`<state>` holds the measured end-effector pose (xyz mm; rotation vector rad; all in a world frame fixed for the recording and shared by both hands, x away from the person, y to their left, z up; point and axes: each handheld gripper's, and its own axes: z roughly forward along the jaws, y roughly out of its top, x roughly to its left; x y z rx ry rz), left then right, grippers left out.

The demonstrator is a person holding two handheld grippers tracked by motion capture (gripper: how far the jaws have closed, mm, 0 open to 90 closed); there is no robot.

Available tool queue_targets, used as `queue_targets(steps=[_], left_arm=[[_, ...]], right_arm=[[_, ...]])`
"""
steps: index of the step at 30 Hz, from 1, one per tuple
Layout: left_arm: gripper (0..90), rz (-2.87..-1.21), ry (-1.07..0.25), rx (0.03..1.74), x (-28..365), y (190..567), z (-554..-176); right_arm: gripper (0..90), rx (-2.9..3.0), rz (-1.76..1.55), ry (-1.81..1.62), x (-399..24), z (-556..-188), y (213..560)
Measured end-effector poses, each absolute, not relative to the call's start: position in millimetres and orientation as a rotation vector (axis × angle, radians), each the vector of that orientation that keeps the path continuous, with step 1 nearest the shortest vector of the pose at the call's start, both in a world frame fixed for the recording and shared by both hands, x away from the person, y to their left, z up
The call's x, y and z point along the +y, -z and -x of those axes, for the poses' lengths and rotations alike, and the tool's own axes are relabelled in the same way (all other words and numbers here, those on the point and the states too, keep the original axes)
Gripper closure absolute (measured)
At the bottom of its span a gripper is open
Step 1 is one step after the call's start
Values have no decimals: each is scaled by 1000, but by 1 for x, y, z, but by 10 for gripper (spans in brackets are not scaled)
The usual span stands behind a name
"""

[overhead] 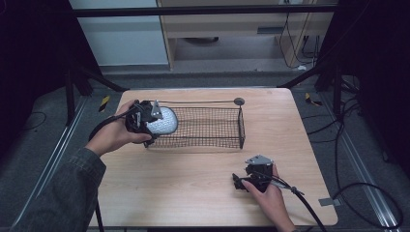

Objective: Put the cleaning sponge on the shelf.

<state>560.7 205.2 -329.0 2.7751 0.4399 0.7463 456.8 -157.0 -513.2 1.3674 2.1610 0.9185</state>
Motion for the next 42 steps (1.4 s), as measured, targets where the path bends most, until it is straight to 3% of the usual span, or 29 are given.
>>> queue_targets(steps=[42], left_arm=[[101, -2812, -785, 295, 194, 343, -593]], right_arm=[[4, 2161, -1365, -919, -157, -457, 513]])
